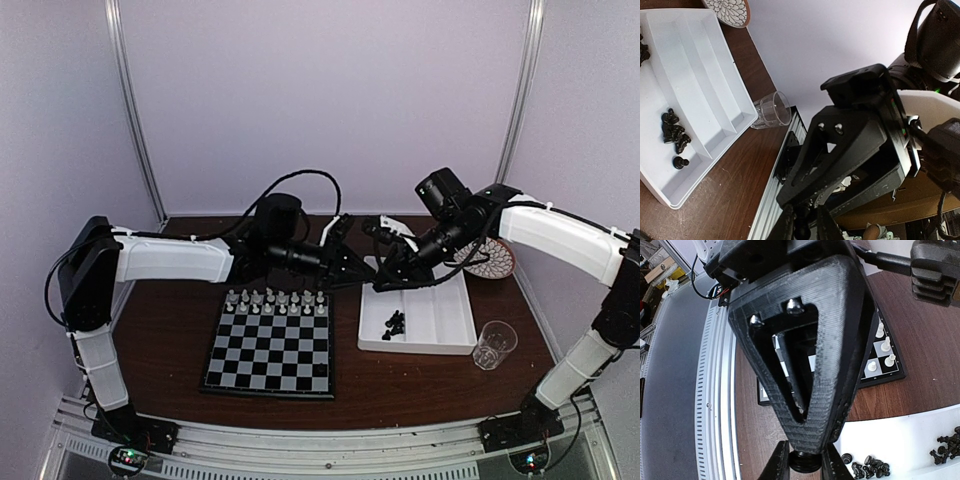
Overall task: Set up the chess pieces on the board
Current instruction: Pass from the right arm to the left
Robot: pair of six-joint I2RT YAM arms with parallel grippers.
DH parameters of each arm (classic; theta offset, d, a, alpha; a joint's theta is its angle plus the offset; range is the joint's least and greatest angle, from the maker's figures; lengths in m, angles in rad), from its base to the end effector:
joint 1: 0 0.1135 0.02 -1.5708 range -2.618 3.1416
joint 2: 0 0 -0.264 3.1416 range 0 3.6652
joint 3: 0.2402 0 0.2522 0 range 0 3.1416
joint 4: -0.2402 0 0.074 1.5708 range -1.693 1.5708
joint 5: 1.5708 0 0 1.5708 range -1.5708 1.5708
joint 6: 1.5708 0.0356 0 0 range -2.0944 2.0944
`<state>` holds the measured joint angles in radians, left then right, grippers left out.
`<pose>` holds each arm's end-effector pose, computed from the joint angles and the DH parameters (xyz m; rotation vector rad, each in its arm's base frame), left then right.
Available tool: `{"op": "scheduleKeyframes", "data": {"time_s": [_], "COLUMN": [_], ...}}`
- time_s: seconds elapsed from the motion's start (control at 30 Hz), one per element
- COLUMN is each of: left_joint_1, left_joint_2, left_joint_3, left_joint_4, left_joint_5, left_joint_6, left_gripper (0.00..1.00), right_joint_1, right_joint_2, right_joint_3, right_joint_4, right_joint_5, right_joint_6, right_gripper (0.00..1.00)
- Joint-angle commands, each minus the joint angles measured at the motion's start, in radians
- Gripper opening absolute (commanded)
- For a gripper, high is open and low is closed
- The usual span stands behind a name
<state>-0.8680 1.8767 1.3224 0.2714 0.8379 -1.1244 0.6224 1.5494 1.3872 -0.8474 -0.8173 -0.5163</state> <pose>0.2599 -0.3477 0.2600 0.4603 2.3374 -1.9705 0.2433 0.2066 0.3138 -1.5599 1.8766 1.0841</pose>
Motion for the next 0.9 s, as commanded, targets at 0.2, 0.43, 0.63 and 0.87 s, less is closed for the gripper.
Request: {"op": "scheduleKeyframes", "data": {"time_s": [0.2,0.43,0.63,0.87], "left_joint_1": [-0.012,-0.013,-0.012,-0.006], "left_joint_2": [0.011,0.003,-0.026,-0.120], "left_joint_3": [0.031,0.049,0.091,0.240], "left_joint_4": [-0.020,-0.089,-0.238,-0.777], "left_joint_5": [0.018,0.001,-0.031,-0.247], "left_joint_6": [0.027,0.065,0.166,0.525], "left_gripper": [0.15,0.05,0.03,0.02], "right_joint_1": [0.007,0.006,0.006,-0.060], "right_joint_2": [0.015,0.018,0.010,-0.105], "right_joint_3": [0.020,0.015,0.027,0.013], "right_joint_4": [0.018,0.033,0.017,-0.097], "right_joint_5": [0.022,0.027,0.012,-0.011], "right_joint_6": [0.015,0.025,0.029,-0.037], "right_gripper": [0.14,0.15,0.29,0.45]}}
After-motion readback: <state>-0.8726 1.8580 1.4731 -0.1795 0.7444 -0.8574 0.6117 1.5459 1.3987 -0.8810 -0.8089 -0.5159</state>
